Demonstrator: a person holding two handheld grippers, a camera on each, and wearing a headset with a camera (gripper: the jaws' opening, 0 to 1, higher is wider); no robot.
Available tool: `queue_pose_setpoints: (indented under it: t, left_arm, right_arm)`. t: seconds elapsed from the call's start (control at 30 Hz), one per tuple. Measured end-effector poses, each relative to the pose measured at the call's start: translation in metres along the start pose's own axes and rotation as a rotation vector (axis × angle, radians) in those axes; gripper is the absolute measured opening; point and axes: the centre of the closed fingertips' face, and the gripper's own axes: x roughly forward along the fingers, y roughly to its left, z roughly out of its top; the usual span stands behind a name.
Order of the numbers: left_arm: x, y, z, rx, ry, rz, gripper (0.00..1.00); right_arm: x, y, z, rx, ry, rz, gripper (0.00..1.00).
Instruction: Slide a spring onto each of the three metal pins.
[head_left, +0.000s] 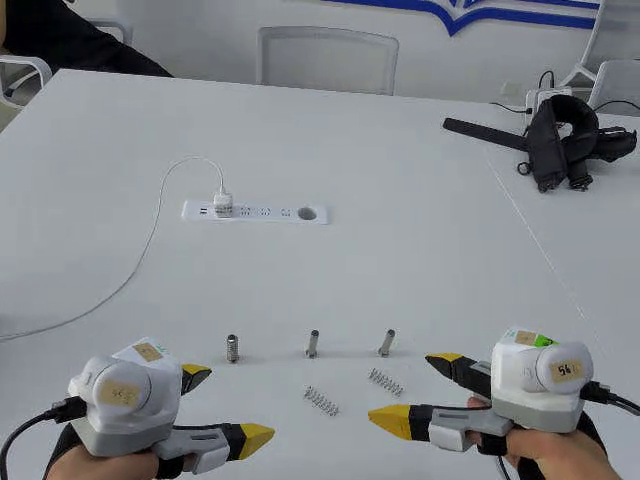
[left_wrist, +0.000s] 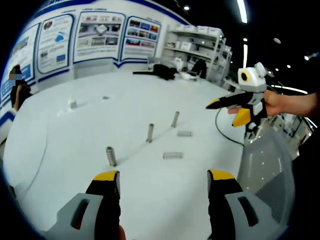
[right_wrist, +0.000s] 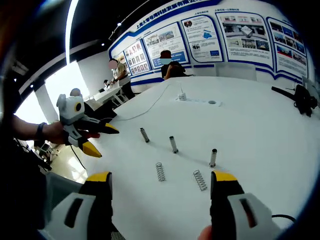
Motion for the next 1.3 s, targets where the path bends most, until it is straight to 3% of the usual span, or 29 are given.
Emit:
queue_pose_setpoints:
  t: [0.43,0.83,1.3]
  left_arm:
    - [0.017,-0.012,0.003,0.047,0.036,-0.051,0.73]
    - [0.036,-0.02,0.003,0.092,0.075,-0.095,0.72]
    - [0.061,-0.03,0.008,0.188,0.131,-0.162,0.71]
  right_arm:
    - [-0.008,-0.002,-0.023,0.021,0.028,-0.017,0.83]
    - [-0.004,-0.007,-0.04,0.035,0.059,-0.012,0.83]
    - [-0.006,-0.004,-0.049,0.05,0.063,-0.006,0.83]
